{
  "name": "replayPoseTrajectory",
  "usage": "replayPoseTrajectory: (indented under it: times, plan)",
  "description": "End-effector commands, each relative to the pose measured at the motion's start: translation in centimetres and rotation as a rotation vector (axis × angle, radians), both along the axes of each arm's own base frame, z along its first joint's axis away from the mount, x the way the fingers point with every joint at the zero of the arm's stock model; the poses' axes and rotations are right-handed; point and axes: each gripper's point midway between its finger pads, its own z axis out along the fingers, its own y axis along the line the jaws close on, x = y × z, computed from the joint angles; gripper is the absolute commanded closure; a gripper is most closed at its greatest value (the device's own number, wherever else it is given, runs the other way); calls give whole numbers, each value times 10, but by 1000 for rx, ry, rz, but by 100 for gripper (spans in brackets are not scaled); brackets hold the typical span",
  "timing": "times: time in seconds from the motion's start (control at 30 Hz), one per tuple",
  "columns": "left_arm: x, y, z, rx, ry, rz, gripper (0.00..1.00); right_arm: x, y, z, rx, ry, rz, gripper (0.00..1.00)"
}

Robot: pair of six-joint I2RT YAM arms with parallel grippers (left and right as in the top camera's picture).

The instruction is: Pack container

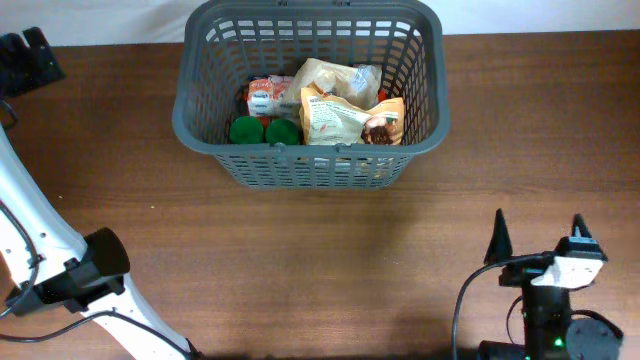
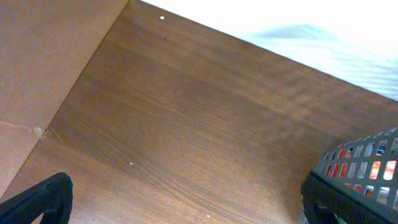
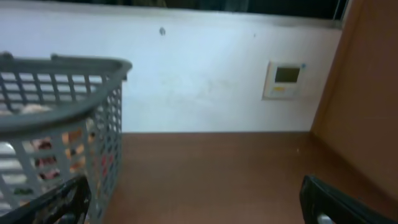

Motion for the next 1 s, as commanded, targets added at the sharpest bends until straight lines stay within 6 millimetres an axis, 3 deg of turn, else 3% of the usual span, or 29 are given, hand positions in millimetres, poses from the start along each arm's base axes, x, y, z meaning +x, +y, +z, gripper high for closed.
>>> replayPoseTrajectory:
  times: [0.0, 0.27, 0.3, 0.8, 0.87, 0.97]
  plan:
    - [1, 0, -1, -12, -3, 5, 1, 8, -7, -43, 14, 70, -36, 1]
    - [1, 0, -1, -12, -3, 6, 1, 22, -9, -127, 37, 247, -35, 2]
    - [1, 0, -1, -12, -3, 5, 1, 23, -9, -147, 42, 287, -36, 1]
    - [1, 0, -3, -13, 0, 5, 1, 26, -9, -142, 38, 248, -32, 1]
    - [-1, -2, 3, -8, -11, 2, 1, 26, -9, -142, 38, 248, -32, 1]
    - [-18, -26, 30, 11, -53, -31, 1, 26, -9, -142, 38, 248, -32, 1]
